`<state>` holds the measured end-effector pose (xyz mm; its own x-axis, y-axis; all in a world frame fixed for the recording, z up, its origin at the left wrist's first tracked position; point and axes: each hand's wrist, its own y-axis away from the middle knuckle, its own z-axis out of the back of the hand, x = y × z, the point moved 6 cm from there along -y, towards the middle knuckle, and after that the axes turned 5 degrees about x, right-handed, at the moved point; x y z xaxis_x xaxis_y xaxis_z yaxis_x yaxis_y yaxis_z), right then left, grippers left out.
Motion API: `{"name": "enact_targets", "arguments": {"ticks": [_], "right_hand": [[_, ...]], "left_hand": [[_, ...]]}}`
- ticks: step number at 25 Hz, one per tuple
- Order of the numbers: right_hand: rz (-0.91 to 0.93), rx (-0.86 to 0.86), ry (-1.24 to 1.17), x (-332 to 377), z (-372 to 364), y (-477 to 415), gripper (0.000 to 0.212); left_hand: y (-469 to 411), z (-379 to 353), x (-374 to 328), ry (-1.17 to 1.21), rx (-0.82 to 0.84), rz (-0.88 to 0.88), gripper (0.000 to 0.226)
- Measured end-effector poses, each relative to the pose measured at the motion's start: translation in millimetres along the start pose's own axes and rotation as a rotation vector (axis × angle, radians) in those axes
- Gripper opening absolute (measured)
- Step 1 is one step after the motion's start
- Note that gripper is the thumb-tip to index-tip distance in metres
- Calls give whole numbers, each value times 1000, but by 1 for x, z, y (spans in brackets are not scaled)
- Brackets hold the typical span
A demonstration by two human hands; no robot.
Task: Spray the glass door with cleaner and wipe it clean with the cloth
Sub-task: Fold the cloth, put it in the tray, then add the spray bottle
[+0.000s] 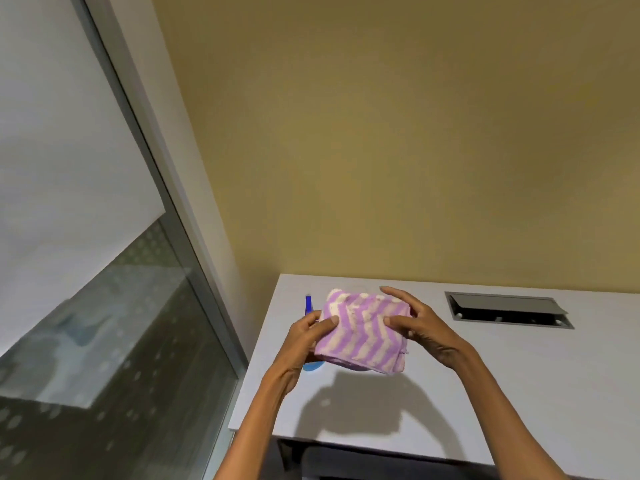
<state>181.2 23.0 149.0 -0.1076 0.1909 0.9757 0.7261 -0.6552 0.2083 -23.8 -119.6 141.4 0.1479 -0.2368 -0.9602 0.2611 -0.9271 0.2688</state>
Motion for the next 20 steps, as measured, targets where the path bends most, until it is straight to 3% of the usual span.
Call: {"name": "enact_targets", "arguments": {"ticks": [4, 8, 15, 18, 20], "right_hand": [[-126, -191, -188, -40, 34, -34, 54], [-319, -186, -13, -90, 51, -55, 41], [-254, -349, 259, -107, 80, -125, 43], [-250, -293, 415, -119, 87, -160, 29], [-295, -231, 410, -133, 93, -178, 11]], "left_hand": [[-52, -14, 33, 13, -42, 75, 14], [-86, -29, 71, 73, -162, 184, 21], [-144, -28, 92, -169, -514, 191, 34], [-170, -32, 93, -245, -577, 141, 39], [-188, -30, 102, -334, -579, 109, 26]]}}
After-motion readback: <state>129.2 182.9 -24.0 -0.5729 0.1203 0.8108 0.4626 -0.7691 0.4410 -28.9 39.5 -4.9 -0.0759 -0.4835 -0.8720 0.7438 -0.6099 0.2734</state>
